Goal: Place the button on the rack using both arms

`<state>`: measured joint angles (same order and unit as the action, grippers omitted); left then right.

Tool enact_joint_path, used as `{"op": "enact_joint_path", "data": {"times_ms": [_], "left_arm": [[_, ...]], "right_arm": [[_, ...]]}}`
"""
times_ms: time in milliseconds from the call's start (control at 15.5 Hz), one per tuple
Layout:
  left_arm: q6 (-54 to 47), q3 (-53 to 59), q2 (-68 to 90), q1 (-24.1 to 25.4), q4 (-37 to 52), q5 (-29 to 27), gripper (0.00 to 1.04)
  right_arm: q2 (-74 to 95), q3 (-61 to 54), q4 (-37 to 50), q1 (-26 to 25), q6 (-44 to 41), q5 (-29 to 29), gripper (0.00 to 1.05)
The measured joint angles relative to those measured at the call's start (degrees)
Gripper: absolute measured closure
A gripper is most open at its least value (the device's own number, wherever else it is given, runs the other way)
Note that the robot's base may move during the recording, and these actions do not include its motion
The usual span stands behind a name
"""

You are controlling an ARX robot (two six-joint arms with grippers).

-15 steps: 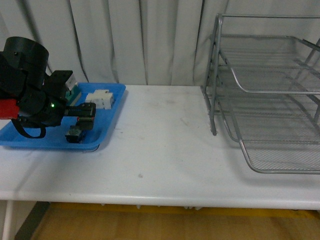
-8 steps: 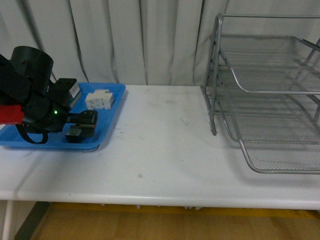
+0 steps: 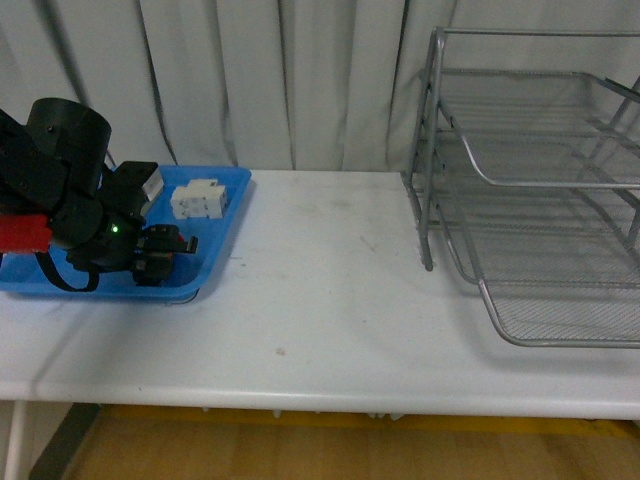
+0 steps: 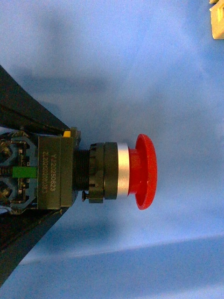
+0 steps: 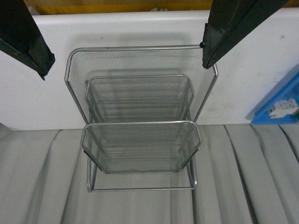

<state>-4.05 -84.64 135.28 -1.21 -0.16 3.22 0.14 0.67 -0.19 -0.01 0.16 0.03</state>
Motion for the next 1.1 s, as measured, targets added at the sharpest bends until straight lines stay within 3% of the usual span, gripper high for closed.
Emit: {"op": "enact_joint_path", "data": {"times_ms": [65,323,581,775,1098], "left_arm": [[-0.48,-0.07,0.0,-0.22,0.09,-0.11,0.69],[-0.37,12.94,-19.71,-0.77,6.29,2.16,0.69],[1.09,34.05,-43.1,-1.2,8.46,2.58,0.69],[2.12,42.91,-49.11,-1.53,9.81,1.42,0.69],[3.26,46.31,-49.88,-3.06,11.93,0.87,0.69]], "right_arm": [[0.0,0.0,0.0,0.0,0.0,-0.02,0.06],[0.0,0.0,0.02,0.0,0.0,-0.02,0.06],[0.0,0.0,0.0,0.0,0.0,-0.02,0.06],[0.0,0.0,0.0,0.0,0.0,0.0,0.06],[0.0,0.0,0.0,0.0,0.0,-0.04,0.06]]}}
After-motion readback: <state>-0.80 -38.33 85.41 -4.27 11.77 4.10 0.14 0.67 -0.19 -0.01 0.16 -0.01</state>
